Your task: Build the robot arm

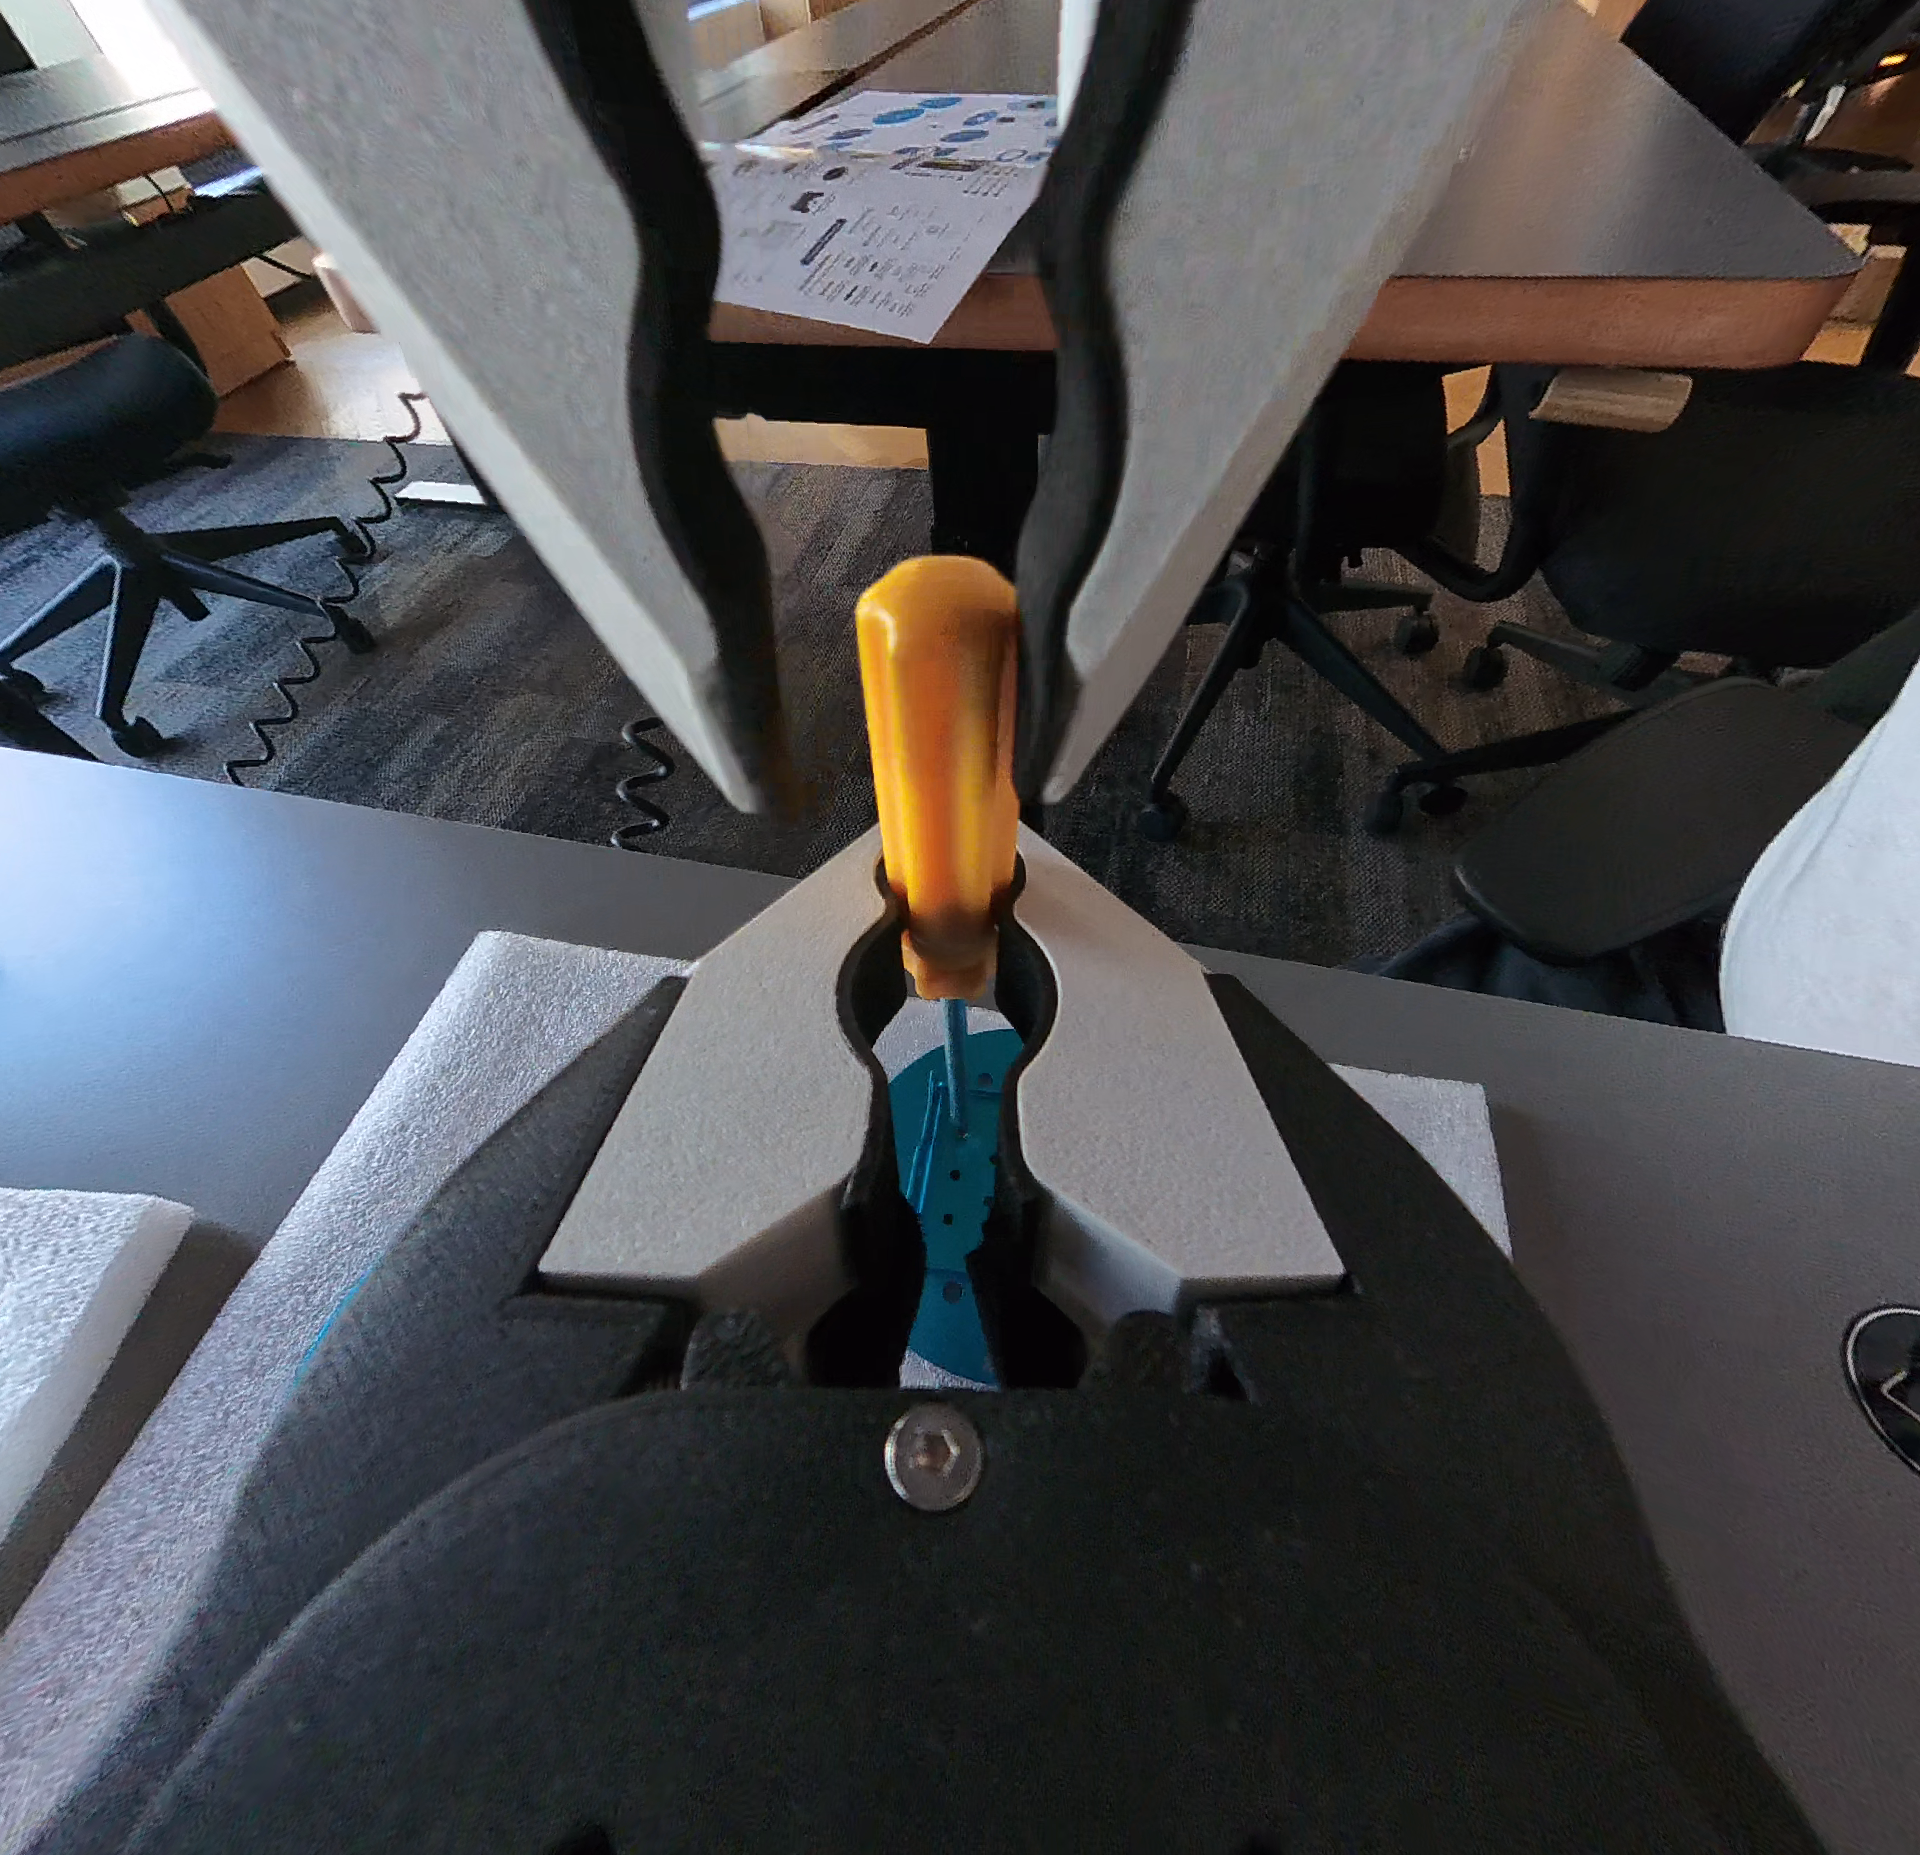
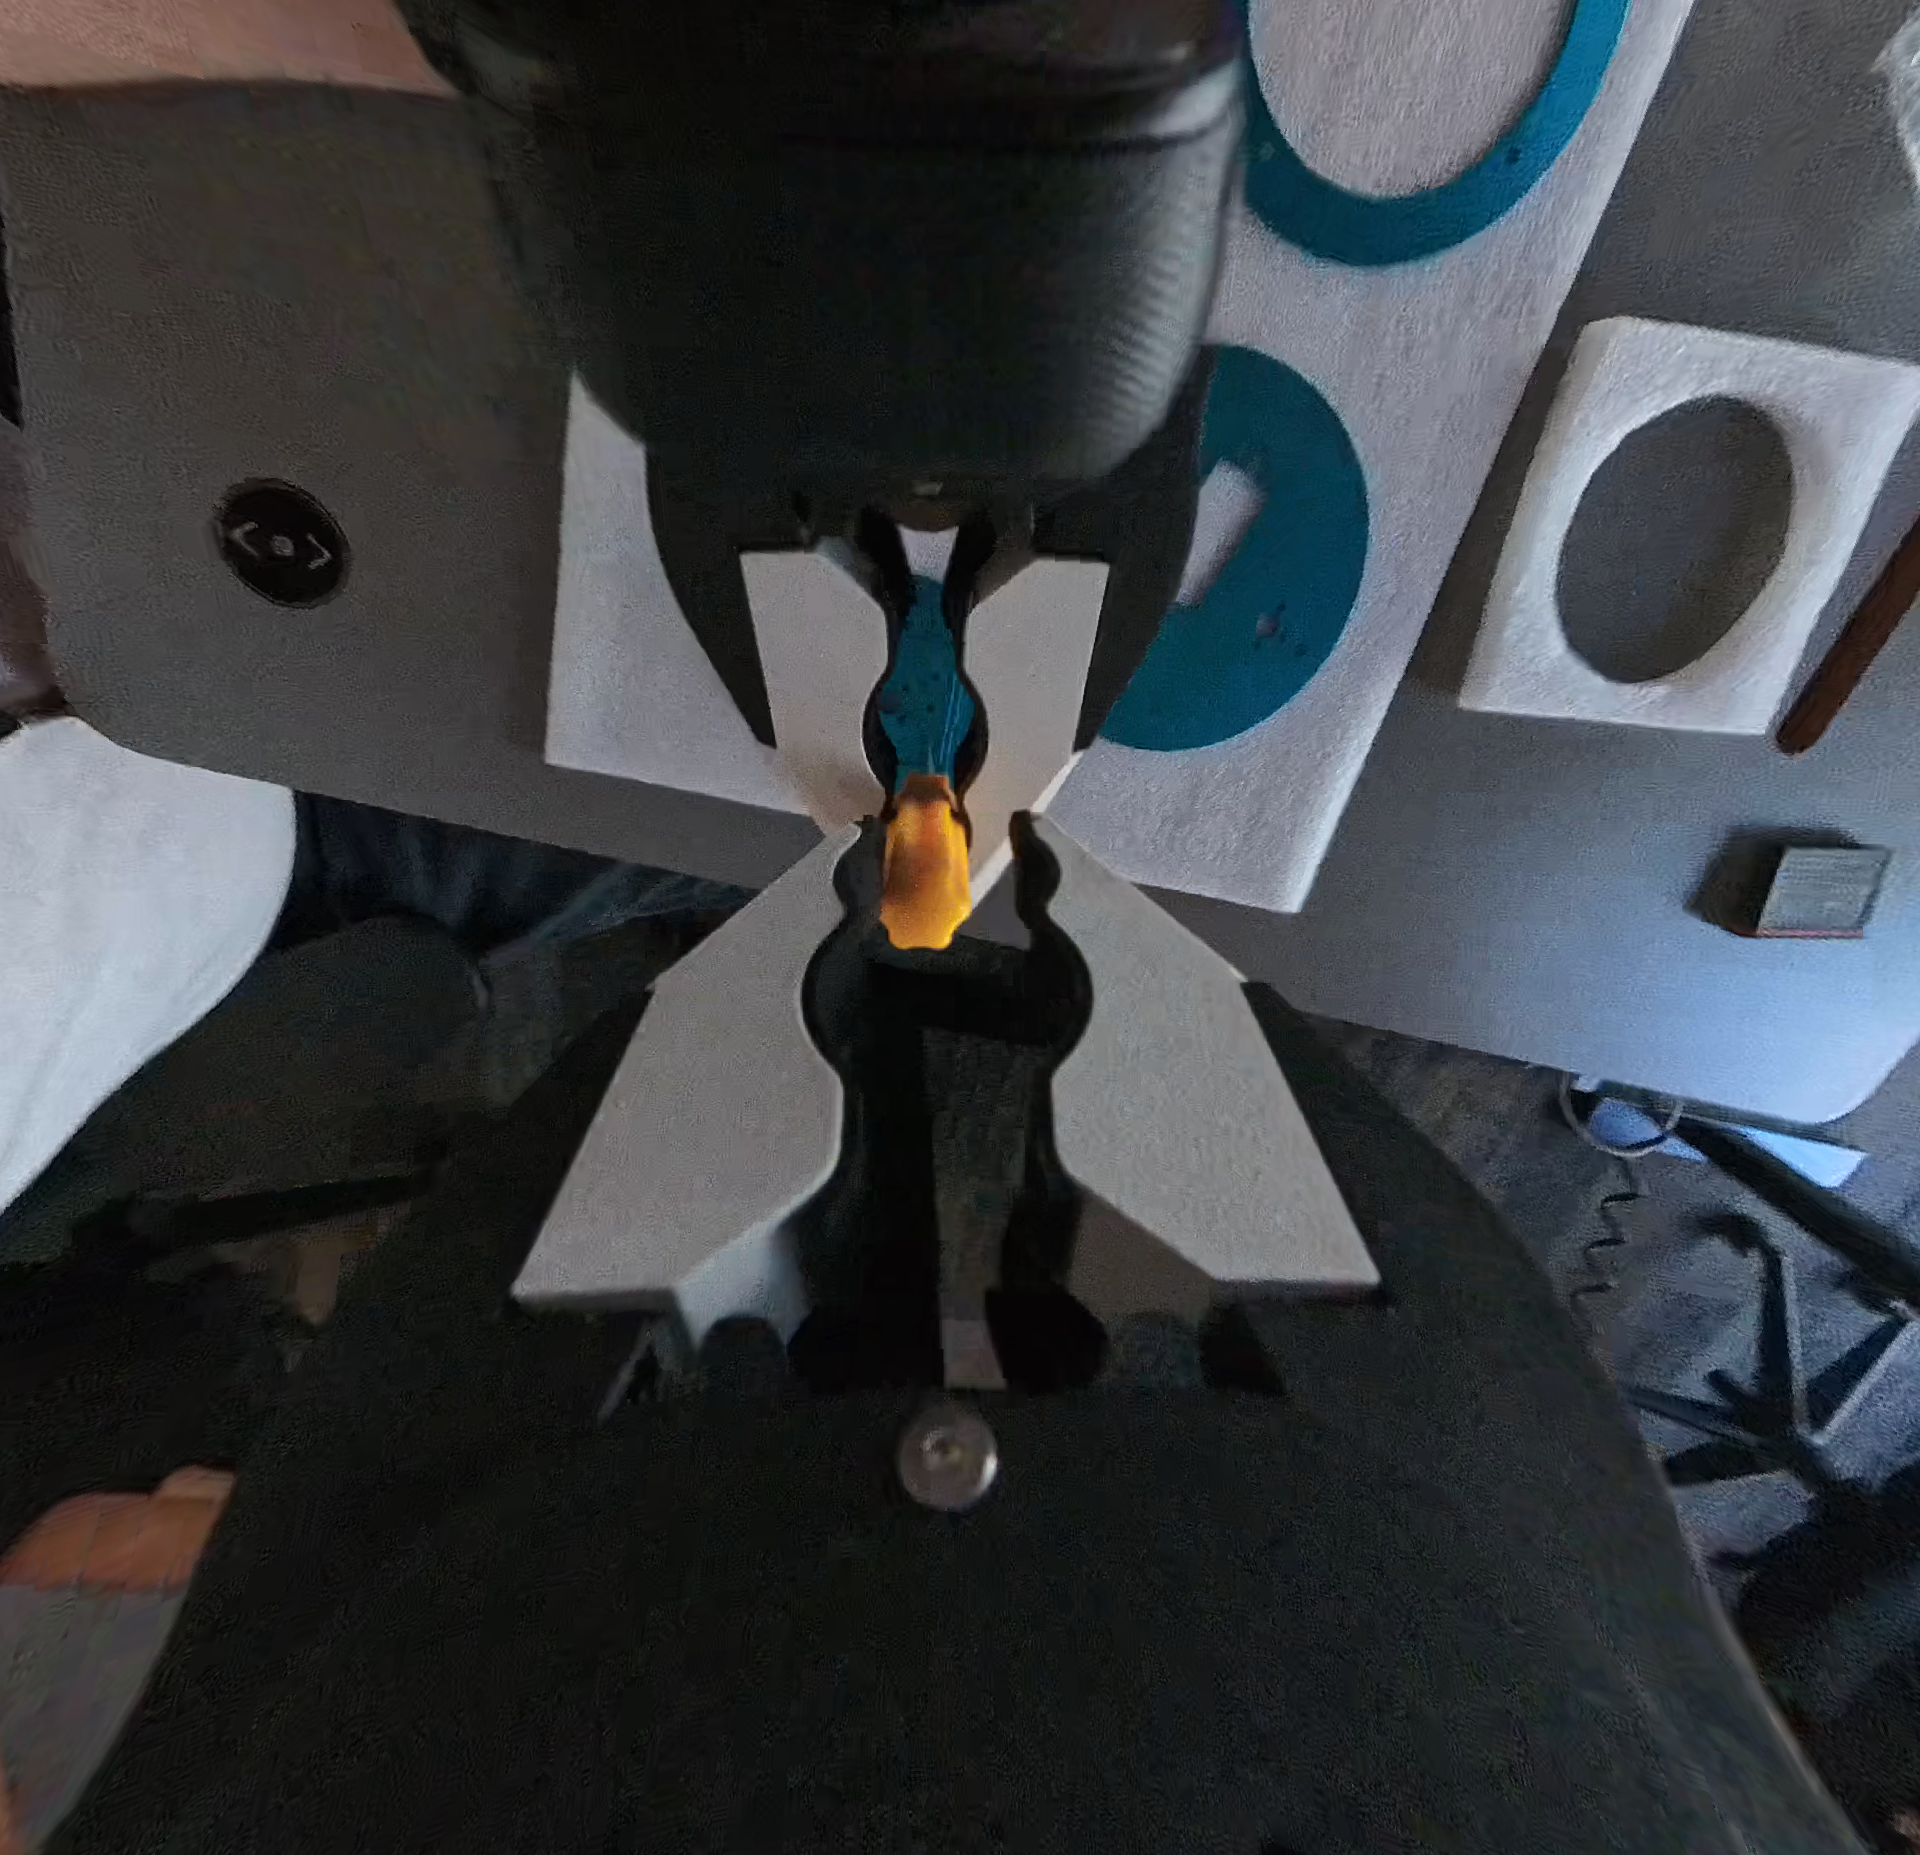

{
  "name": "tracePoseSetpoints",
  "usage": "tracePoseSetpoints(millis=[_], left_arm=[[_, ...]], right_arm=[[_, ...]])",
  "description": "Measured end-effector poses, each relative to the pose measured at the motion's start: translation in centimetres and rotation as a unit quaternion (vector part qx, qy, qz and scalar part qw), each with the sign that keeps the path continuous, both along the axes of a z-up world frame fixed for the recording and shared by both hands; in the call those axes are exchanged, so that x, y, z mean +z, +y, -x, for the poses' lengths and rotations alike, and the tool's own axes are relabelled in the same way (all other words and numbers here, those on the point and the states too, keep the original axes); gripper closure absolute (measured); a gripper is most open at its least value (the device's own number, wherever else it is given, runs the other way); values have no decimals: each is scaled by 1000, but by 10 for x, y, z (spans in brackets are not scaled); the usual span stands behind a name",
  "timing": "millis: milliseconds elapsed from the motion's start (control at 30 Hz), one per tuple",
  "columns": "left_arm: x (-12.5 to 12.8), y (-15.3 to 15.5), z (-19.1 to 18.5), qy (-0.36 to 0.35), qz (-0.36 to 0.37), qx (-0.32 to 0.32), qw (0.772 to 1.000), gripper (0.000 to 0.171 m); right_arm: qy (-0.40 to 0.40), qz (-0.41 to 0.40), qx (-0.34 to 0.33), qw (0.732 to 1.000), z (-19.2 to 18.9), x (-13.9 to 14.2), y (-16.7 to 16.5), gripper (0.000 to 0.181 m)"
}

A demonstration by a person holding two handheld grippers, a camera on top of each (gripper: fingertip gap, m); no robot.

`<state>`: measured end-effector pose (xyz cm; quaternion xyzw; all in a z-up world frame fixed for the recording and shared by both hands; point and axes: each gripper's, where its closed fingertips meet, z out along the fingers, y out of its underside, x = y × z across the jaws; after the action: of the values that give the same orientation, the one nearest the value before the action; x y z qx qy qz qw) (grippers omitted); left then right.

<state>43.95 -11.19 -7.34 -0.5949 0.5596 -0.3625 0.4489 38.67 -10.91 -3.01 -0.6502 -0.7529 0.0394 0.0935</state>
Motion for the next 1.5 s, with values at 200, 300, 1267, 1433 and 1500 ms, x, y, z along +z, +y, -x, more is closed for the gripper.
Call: tracePoseSetpoints(millis=[200, 300, 1267, 1433, 1500], left_arm=[[0, 0, 0, -1, 1, 0, 1000, 162], [0, 1, -1, 0, 1, 4, 1000, 162], [-1, 1, -1, 3, 2, 8, 1000, 162], [-3, -5, 2, 3, 26, -10, 1000, 150], [-7, -4, 5, 15, 31, -10, 999, 146]], right_arm=[[-28, -25, 79, 996, -7, 1, -6, 164], [-40, -16, 29, 999, -10, 1, -5, 164], [-9, -12, -43, 999, -8, -4, -3, 163], [-5, -3, -49, 999, -7, -4, -5, 163], [-1, -1, -49, 999, -6, -2, -4, 163]])
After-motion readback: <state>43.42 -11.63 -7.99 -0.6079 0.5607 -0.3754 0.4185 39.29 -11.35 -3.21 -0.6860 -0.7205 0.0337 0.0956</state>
